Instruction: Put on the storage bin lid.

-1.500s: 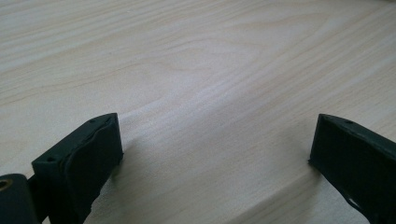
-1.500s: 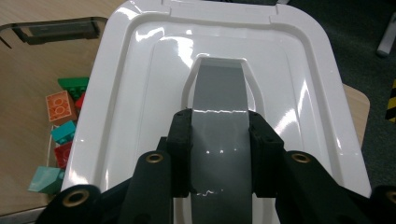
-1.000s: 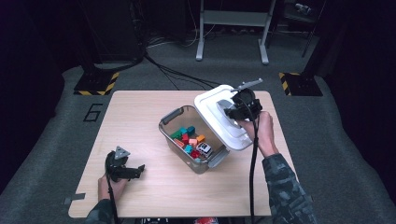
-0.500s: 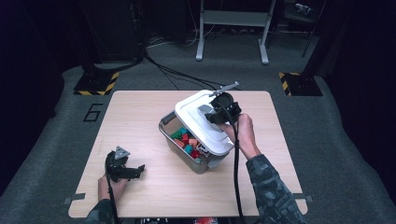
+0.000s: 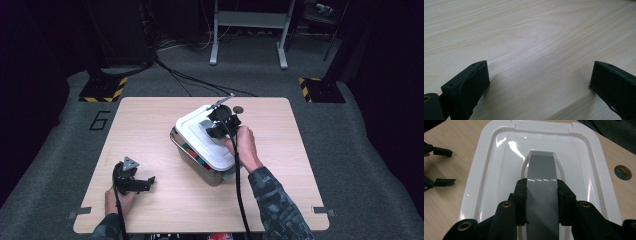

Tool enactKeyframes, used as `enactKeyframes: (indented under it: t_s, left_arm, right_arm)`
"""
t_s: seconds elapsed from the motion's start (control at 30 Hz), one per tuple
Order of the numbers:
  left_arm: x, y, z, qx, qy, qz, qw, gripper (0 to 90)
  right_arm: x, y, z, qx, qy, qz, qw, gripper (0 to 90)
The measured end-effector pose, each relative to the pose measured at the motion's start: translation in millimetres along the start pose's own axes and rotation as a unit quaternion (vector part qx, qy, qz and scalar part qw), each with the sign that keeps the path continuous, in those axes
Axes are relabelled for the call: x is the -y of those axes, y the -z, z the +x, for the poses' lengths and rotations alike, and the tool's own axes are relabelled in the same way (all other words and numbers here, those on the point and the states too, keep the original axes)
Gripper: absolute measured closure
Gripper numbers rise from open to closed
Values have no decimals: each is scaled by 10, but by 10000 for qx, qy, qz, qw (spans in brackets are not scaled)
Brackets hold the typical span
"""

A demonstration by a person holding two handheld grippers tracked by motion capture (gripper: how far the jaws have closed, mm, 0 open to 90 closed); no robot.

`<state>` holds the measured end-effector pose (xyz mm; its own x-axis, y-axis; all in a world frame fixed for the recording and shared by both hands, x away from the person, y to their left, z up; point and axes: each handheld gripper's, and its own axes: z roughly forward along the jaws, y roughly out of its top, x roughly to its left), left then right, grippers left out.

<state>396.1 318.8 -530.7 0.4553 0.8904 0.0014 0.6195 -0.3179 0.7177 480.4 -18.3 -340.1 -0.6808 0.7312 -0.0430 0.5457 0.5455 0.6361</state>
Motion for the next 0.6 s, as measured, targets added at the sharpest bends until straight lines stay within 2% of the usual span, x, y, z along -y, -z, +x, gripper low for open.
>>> enactKeyframes:
  t_s: [0.1,0.17,0.23,0.27,0.33,0.6]
  left_arm:
    - [0,-2,0,-11,5,-9,10000,21]
    - [0,-3,0,-11,8,-13,10000,21]
    - [0,-3,-1,-11,11,-16,10000,21]
    - [0,-3,-1,-12,12,-16,10000,21]
    - [0,-2,-1,-11,9,-14,10000,21]
    - [0,-3,-1,-11,11,-16,10000,21]
  right_arm:
    - [-6,-71,71,-16,-32,86,10000,667]
    - [-8,-119,108,-25,50,109,9999,667]
    - [-9,-154,153,-18,10,137,9999,667]
    - [-11,-167,160,-17,81,145,9999,667]
    - [-8,-200,204,-4,76,172,9998,667]
    - [34,-270,253,0,142,232,9996,666]
